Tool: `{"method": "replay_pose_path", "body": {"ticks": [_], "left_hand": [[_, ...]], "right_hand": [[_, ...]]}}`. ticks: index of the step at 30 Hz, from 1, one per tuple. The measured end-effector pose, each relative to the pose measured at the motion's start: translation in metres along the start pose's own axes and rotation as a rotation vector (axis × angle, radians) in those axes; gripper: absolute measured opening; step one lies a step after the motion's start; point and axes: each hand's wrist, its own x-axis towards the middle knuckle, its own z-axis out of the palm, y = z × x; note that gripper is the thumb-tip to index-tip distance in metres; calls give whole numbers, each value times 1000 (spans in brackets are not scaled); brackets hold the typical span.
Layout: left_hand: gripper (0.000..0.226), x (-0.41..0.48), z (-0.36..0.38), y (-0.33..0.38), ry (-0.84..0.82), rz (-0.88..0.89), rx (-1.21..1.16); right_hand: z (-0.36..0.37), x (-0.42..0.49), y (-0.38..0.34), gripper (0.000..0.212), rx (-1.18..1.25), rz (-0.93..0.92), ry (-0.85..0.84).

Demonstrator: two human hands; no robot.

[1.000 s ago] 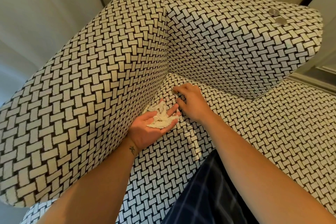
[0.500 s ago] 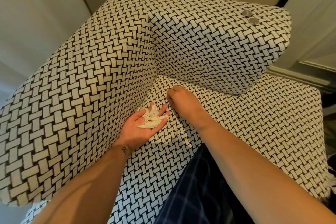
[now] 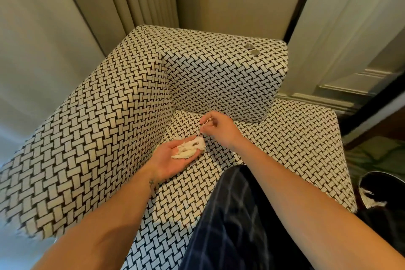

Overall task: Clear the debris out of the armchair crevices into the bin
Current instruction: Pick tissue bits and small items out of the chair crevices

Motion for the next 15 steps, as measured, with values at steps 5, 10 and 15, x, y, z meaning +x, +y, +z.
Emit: {"method": "replay_pose_path", "body": {"ticks": [5, 10, 15], "left_hand": [[41, -1, 59, 1, -90, 2, 68], [43, -2, 127, 13, -199, 19, 60], [40, 3, 186, 27, -227, 75, 102]], "right_hand": [[-42, -16, -19, 14, -43, -28, 45], [-97, -26, -46, 21, -47, -64, 171], [-142, -27, -69, 24, -91, -131, 287]]}}
